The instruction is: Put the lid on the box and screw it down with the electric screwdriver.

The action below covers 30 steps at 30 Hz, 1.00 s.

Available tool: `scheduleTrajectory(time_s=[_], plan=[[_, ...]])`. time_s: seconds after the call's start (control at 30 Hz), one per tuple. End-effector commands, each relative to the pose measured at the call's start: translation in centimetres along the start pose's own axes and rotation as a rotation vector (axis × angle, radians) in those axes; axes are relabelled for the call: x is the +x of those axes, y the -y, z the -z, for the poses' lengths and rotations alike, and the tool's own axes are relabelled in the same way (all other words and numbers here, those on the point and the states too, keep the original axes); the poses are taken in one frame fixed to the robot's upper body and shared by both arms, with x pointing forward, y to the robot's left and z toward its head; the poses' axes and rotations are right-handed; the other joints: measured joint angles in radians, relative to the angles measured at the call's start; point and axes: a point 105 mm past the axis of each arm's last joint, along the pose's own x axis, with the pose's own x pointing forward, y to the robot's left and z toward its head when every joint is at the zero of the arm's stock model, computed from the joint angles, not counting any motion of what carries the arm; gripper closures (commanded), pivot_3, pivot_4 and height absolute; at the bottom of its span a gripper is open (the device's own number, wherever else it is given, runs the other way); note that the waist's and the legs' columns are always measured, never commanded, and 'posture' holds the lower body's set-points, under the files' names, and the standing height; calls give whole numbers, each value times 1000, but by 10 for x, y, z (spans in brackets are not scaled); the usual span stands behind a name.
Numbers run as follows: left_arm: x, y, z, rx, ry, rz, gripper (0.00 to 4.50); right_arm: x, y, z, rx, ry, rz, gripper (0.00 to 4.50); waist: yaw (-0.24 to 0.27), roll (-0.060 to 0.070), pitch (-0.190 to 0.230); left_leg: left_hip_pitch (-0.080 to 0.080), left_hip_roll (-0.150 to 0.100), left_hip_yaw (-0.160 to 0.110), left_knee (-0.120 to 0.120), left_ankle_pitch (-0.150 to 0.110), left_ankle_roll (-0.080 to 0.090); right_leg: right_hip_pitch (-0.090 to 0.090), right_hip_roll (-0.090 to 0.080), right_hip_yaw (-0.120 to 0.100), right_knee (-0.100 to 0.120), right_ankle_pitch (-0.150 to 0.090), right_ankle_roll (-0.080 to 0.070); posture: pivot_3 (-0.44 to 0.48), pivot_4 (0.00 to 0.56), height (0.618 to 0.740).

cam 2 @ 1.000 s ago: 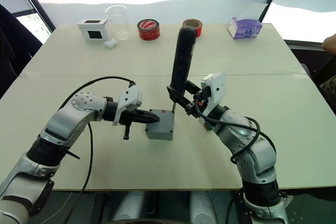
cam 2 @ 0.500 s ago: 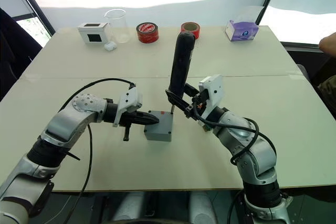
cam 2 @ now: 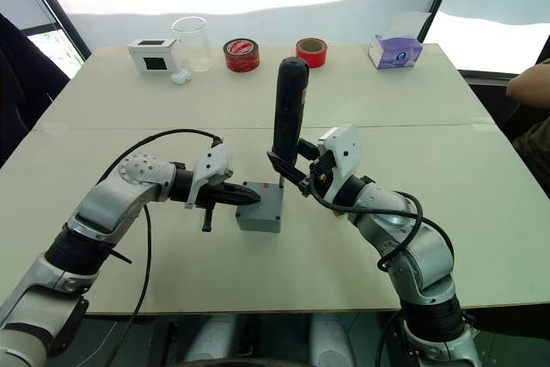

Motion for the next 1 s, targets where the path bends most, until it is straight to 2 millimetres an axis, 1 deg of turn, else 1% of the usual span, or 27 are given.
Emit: scheduleTrajectory(time_s=[0.03,0.33,0.53,0.83,1.0], plan=[[1,2,5,-6,-17,2,4500,1,-10,55,114,-224,-42,2747,0,-1,-2,0,0,0,0,0,0,0,0,0,0,0,0,0,150,740],[1,3,7,-8,-28,4,4500,3,-10,66,96,-280,-39,2747,0,-2,-10,1,0,-1,-1,0,0,1,-1,-1,-1,0,-1,0,150,740],[2,3,8,-8,-30,5,4500,6,-8,64,153,-253,-18,2747,1,-5,-16,2,0,-1,-3,0,0,2,-1,-1,-2,-1,-1,0,150,740],[3,3,9,-8,-33,4,4500,5,-9,62,145,-244,-18,2747,1,-6,-17,6,0,-1,-12,0,0,5,-3,-1,-9,-1,-2,0,150,740],[3,3,9,-6,-33,6,4500,5,-8,60,140,-234,-16,2747,1,-6,-17,7,1,-1,-13,0,0,6,-4,-1,-11,-1,-2,0,150,740]])
